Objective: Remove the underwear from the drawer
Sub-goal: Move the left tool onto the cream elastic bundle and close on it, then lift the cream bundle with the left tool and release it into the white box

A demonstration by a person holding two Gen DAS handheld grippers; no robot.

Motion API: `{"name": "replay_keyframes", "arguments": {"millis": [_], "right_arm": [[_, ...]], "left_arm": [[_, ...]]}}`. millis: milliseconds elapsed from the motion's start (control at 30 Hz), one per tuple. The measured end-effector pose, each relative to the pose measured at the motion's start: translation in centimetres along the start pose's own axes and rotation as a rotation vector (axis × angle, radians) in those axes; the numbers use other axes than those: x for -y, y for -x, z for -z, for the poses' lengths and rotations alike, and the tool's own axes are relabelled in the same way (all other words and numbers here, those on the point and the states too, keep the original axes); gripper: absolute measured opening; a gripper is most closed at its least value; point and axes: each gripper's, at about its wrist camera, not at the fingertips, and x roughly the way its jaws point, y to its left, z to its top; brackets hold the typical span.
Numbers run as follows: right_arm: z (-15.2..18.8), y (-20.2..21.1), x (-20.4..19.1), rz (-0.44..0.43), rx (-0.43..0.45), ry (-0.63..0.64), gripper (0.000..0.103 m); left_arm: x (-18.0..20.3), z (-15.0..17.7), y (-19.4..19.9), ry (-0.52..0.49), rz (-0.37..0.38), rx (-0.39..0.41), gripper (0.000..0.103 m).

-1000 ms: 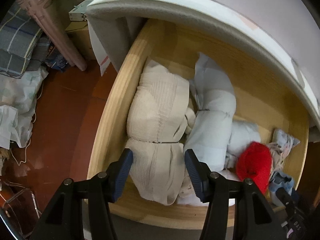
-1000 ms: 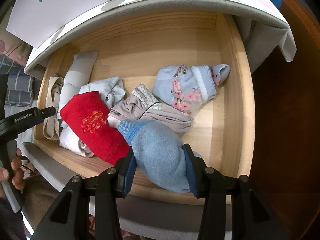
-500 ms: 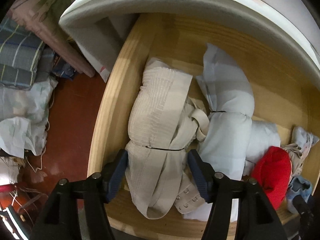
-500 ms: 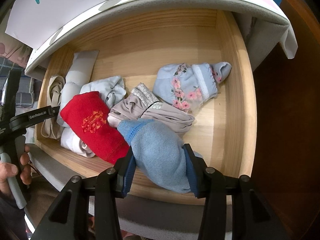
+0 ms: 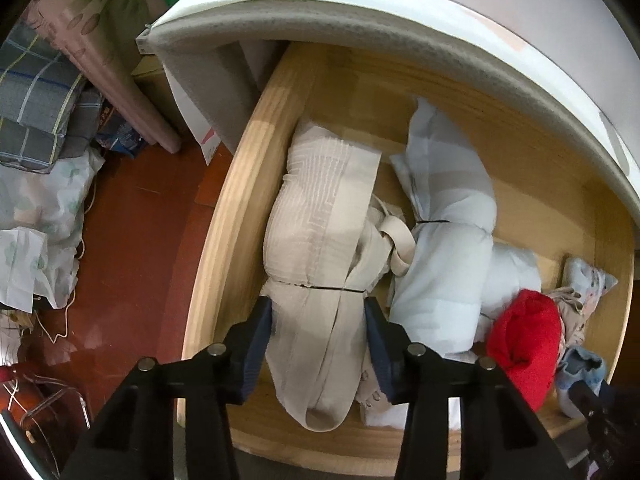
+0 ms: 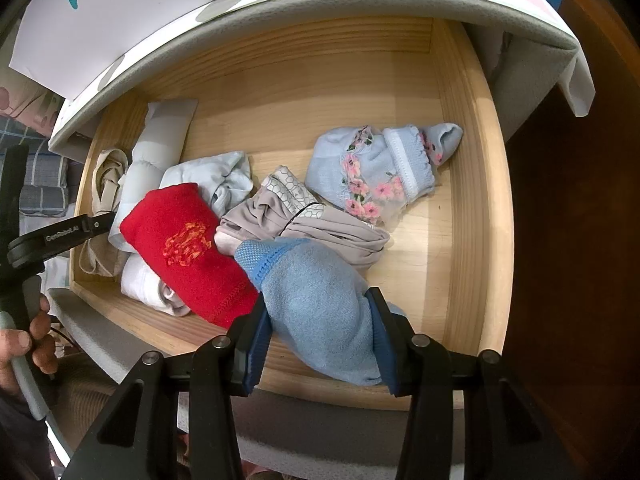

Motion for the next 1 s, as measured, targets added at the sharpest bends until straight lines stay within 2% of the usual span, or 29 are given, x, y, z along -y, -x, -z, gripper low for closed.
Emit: {"name": "replay_keyframes", "arguments": {"millis": [467, 1000], "right_arm": [[0.0, 0.0, 0.0, -0.002, -0.001, -0.004, 0.043], [-0.2, 0.2, 0.0, 0.011, 0.001, 0.007, 0.043]], "left_arm": [[-0.9, 0.7, 1.9, -0.005, 0.031, 0.033, 0.039], [-1.8, 1.9, 7.2, -0.037, 0.096, 0.112, 0.039]]}}
